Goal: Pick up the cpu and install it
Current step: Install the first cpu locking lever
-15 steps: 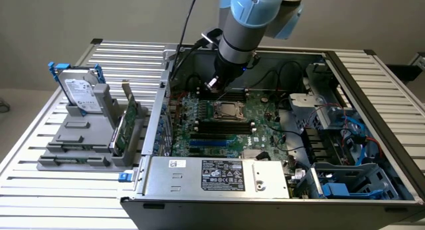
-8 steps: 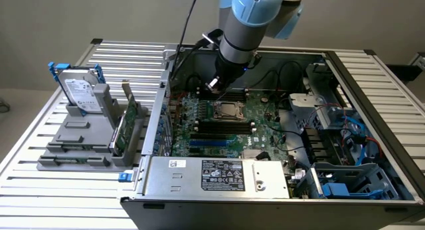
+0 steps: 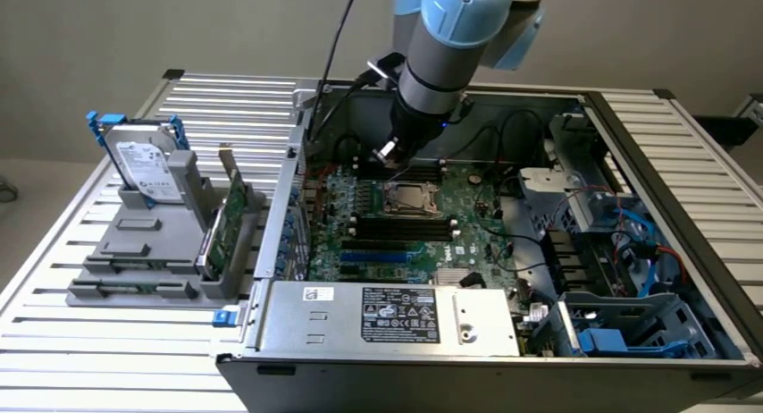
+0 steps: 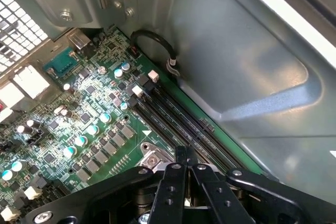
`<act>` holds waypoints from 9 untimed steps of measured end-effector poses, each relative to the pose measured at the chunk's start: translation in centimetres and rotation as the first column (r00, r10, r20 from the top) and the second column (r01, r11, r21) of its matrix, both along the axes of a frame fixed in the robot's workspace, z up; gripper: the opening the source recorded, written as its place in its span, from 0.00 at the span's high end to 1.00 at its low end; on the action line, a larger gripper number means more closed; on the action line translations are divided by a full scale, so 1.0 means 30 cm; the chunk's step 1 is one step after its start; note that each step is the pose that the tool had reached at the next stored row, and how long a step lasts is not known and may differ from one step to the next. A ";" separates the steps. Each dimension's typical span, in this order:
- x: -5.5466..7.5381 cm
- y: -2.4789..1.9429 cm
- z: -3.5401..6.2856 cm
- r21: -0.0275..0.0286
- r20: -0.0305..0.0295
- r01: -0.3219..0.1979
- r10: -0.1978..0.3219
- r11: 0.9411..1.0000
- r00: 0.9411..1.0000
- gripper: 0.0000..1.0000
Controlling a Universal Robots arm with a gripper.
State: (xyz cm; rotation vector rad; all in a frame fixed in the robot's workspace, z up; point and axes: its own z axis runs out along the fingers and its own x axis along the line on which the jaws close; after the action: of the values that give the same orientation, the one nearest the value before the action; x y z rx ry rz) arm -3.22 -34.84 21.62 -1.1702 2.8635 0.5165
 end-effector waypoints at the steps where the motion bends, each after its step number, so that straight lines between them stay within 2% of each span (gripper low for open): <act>1: 0.004 0.000 0.000 0.000 0.001 0.000 0.000 1.000 1.000 0.89; 9: 0.022 0.003 -0.011 0.000 0.006 0.000 0.000 1.000 1.000 0.89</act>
State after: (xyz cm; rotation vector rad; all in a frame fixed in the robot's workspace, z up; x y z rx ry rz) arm -2.56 -34.75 21.29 -1.1698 2.8591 0.5121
